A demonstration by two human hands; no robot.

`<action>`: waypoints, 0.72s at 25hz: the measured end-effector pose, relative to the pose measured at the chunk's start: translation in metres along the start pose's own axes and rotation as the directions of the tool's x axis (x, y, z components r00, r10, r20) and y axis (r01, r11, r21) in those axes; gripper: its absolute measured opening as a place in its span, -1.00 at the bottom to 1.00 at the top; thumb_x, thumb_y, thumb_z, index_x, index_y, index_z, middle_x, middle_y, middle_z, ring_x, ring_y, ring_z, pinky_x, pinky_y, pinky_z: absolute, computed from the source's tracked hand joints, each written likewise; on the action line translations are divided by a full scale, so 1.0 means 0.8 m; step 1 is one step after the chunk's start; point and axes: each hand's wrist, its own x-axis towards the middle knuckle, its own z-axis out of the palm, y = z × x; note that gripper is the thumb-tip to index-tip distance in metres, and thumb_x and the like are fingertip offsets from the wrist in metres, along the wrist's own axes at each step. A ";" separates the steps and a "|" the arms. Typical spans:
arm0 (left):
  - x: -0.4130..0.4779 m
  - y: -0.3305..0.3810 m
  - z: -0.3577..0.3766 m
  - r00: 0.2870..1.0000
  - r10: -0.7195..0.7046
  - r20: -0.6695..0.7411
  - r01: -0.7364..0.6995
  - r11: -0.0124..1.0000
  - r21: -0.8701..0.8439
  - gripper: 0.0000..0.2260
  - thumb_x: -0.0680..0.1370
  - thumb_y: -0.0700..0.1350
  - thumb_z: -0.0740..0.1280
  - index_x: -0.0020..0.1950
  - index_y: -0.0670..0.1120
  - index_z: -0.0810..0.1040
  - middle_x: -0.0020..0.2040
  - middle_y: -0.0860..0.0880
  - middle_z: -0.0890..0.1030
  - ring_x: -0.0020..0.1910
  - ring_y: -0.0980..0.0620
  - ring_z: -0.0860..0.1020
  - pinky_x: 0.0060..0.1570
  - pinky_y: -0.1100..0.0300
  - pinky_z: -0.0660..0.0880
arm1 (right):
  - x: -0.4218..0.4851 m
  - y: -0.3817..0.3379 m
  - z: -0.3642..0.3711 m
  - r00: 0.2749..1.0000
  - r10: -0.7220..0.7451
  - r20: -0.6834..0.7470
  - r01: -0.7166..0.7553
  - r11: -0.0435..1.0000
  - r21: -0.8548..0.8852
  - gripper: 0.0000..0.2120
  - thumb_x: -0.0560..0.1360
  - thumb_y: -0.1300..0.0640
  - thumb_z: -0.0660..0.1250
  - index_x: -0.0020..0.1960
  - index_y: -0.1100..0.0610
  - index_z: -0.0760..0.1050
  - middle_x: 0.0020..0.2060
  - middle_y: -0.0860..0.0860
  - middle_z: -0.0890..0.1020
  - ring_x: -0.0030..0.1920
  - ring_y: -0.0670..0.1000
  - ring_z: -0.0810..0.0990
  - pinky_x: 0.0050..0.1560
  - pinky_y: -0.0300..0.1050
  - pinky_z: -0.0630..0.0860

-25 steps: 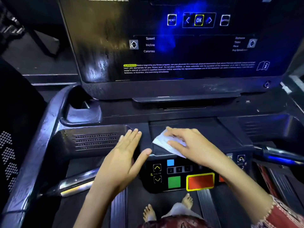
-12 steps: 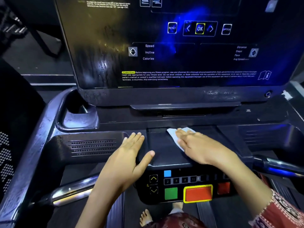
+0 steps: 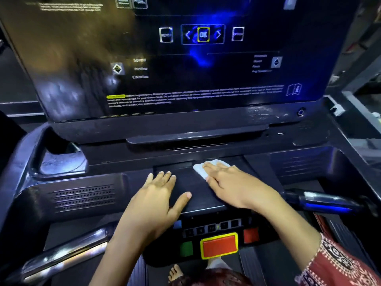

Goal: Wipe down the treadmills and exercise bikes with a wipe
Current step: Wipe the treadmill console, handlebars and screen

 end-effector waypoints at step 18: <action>0.071 0.115 0.035 0.966 0.161 0.201 -0.148 0.986 -0.074 -0.43 0.63 0.18 -0.07 0.57 -0.03 -0.09 0.57 -0.06 -0.12 0.54 0.04 -0.18 0.45 0.19 -0.24 | -0.055 0.102 0.012 0.943 0.165 -0.288 -0.055 0.934 0.353 -0.65 0.66 0.09 0.01 0.37 0.04 0.41 0.46 -0.09 0.25 0.38 0.07 0.31 0.28 -0.10 0.30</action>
